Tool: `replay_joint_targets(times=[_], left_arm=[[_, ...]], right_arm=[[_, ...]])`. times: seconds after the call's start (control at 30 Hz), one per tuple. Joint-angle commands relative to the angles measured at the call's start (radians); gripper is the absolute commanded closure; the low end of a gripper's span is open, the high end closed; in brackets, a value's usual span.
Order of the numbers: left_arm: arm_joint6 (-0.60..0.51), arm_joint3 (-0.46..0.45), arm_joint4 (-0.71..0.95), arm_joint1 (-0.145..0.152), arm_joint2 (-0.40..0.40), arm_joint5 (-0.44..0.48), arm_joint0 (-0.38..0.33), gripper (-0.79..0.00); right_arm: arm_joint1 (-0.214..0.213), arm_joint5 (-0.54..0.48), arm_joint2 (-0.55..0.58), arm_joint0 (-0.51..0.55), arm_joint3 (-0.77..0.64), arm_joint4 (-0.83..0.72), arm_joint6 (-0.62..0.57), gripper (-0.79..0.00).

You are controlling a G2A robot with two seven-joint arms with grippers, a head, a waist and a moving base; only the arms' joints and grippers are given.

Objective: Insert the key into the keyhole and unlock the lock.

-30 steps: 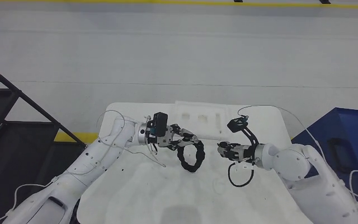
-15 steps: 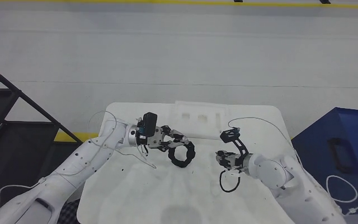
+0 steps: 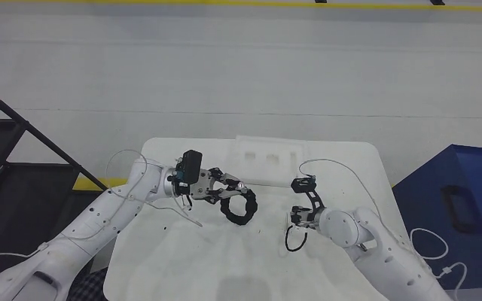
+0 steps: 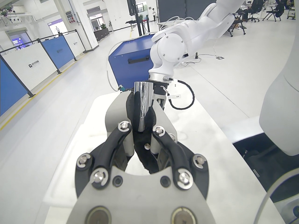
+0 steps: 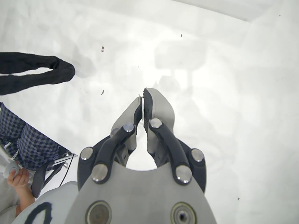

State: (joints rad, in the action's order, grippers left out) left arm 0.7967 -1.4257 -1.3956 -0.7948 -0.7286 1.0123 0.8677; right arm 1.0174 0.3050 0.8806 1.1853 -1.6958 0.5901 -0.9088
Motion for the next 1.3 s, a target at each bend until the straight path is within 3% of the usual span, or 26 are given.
replay_joint_targets(times=[0.0, 0.1, 0.2, 0.47, 0.53, 0.9, 1.27], left_arm=[[-0.004, -0.009, 0.003, 0.005, -0.002, 0.0, 0.003, 0.0], [-0.009, -0.017, 0.007, 0.01, -0.003, 0.0, 0.005, 0.0], [-0.014, -0.023, 0.009, 0.014, -0.002, 0.0, 0.005, 0.0], [-0.023, -0.02, 0.011, 0.029, -0.016, 0.0, 0.009, 0.0], [-0.022, -0.016, 0.013, 0.036, -0.026, 0.0, 0.01, 0.0], [-0.016, -0.022, 0.028, 0.091, -0.088, 0.0, 0.049, 0.0], [-0.021, -0.06, 0.05, 0.131, -0.152, 0.0, 0.104, 0.0]], right_arm=[[0.007, -0.002, -0.006, -0.018, 0.026, -0.013, 0.006, -0.083], [0.013, -0.02, -0.008, -0.027, 0.039, -0.03, 0.007, -0.092], [0.009, -0.094, -0.008, -0.023, 0.026, -0.025, -0.022, -0.139], [0.001, -0.239, -0.008, 0.006, -0.035, 0.005, -0.048, -0.172], [0.003, -0.26, -0.019, 0.004, -0.032, 0.023, -0.042, -0.212], [0.045, -0.302, -0.145, -0.065, 0.031, 0.122, -0.015, -0.234], [0.09, -0.247, -0.221, -0.119, 0.117, 0.172, 0.003, -0.268]])
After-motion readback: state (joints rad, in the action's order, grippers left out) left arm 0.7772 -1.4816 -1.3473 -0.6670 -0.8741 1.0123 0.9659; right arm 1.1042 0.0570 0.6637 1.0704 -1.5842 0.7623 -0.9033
